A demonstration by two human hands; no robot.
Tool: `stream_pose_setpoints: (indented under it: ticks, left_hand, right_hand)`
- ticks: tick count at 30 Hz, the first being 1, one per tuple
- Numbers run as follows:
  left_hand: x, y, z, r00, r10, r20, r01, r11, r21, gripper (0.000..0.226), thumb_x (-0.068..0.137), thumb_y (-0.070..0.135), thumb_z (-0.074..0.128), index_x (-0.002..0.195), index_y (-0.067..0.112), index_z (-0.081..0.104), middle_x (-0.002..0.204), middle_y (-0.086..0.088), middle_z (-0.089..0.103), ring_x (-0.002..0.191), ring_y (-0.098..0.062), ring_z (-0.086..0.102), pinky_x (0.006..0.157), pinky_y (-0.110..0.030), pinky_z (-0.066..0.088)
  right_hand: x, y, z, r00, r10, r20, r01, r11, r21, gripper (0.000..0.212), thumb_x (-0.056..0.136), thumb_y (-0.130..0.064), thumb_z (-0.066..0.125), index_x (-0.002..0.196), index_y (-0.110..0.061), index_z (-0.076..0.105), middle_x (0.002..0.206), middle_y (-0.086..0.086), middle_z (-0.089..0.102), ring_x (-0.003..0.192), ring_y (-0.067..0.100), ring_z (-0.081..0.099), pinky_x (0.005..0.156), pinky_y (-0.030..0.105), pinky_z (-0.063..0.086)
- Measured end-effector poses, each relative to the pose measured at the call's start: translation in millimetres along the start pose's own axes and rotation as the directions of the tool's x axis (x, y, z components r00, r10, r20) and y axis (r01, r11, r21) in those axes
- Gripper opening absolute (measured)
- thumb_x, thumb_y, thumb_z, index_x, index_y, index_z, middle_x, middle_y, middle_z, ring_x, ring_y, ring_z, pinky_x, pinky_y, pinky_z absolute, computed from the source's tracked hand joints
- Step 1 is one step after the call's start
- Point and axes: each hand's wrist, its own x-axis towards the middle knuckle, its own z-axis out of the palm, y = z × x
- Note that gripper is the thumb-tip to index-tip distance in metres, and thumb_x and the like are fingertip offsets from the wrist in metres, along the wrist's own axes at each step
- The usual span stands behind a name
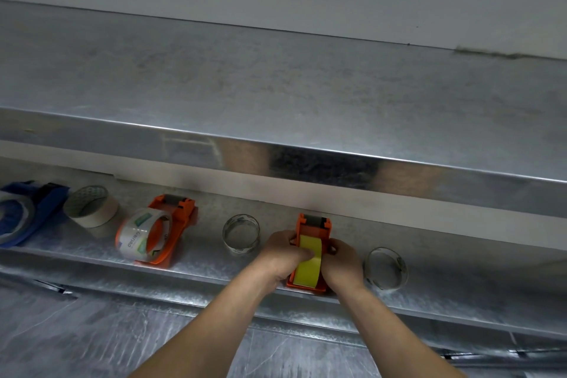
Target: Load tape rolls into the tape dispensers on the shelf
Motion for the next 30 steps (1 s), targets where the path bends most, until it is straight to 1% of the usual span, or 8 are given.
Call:
stream_pose_setpoints:
  ticks: [4,7,14,17,18,20,24,30]
  left_hand:
    - [-2.1,0.3,-0.3,1.000,-0.025,-0.001,0.025,1.000,-0.016,0.020,0.084,0.004,0.069,0.101,0.015,0.069,0.097,-0.010,0.074,0.087,-0.025,0.072,0.077,-0.041,0.061]
    - [-3.5,-0.3,-1.0,1.000,-0.031,-0.001,0.031,0.999,-0.014,0.023,0.083,0.003,0.069,0.103,0.014,0.070,0.097,-0.012,0.074,0.087,-0.028,0.072,0.075,-0.042,0.061]
    - [-8.9,-0.4,-3.3,1.000,-0.028,-0.004,0.028,0.999,-0.041,0.021,0.081,0.006,0.071,0.101,0.012,0.070,0.095,-0.012,0.073,0.086,-0.028,0.071,0.074,-0.044,0.061]
    - [-13.2,4.6,-6.2,1.000,-0.014,-0.002,0.014,0.998,-0.060,0.013,0.085,0.011,0.071,0.087,0.021,0.065,0.087,-0.007,0.070,0.085,-0.027,0.070,0.077,-0.045,0.060]
    - [-13.8,5.8,-8.2,1.000,-0.020,-0.001,0.020,0.997,-0.071,0.017,0.087,0.012,0.070,0.085,0.025,0.060,0.085,-0.004,0.067,0.085,-0.026,0.068,0.080,-0.045,0.059]
    - [-15.1,7.4,-11.9,1.000,-0.022,0.000,0.022,0.998,-0.063,0.016,0.088,0.015,0.069,0.101,0.021,0.060,0.089,-0.003,0.065,0.088,-0.027,0.068,0.084,-0.046,0.058]
    - [-14.1,6.9,-19.2,0.999,-0.022,-0.023,0.023,0.999,0.025,0.063,0.086,0.027,0.071,0.141,0.012,0.044,0.122,-0.013,0.064,0.102,-0.030,0.067,0.087,-0.046,0.058]
    - [-11.6,2.0,-22.7,0.998,0.049,-0.046,-0.047,0.998,0.040,0.064,0.086,0.025,0.072,0.141,0.010,0.045,0.132,-0.012,0.059,0.109,-0.024,0.062,0.091,-0.036,0.054]
  right_hand:
    - [-4.0,0.0,0.8,1.000,0.000,-0.006,-0.001,1.000,-0.024,0.025,0.073,-0.045,0.065,0.081,-0.023,0.070,0.074,-0.005,0.073,0.073,0.015,0.068,0.064,0.030,0.054]
    - [-6.6,-0.9,1.1,1.000,-0.002,-0.018,0.002,0.999,-0.036,0.027,0.072,-0.047,0.066,0.080,-0.021,0.069,0.073,-0.004,0.072,0.072,0.016,0.068,0.064,0.030,0.053]
    - [-10.8,-3.0,2.3,1.000,0.007,-0.024,-0.008,0.999,-0.043,0.020,0.082,-0.036,0.066,0.079,-0.017,0.069,0.076,-0.001,0.073,0.072,0.019,0.067,0.069,0.035,0.057]
    - [-13.6,-6.3,1.8,0.997,0.044,-0.070,-0.041,0.998,0.046,0.011,0.090,-0.023,0.059,0.092,-0.014,0.063,0.090,0.004,0.071,0.082,0.023,0.063,0.081,0.039,0.055]
    - [-12.9,-6.2,2.1,0.994,0.065,-0.092,-0.058,0.995,0.078,0.022,0.092,-0.019,0.055,0.111,-0.012,0.064,0.102,0.008,0.071,0.090,0.026,0.063,0.085,0.038,0.053]
    - [-14.2,-8.0,0.4,0.985,0.099,-0.142,-0.081,0.989,0.127,0.044,0.092,-0.014,0.049,0.136,-0.011,0.054,0.126,0.013,0.065,0.112,0.031,0.061,0.093,0.038,0.050]
    - [-19.9,-12.8,-2.9,0.969,0.096,-0.227,-0.045,0.974,0.223,0.043,0.096,-0.016,0.044,0.138,-0.012,0.053,0.138,0.013,0.058,0.125,0.031,0.054,0.102,0.038,0.044]
    - [-29.3,-19.2,-4.4,0.941,0.053,-0.334,0.043,0.961,0.275,0.038,0.097,-0.019,0.045,0.133,-0.014,0.058,0.137,0.009,0.059,0.125,0.029,0.054,0.106,0.040,0.042]
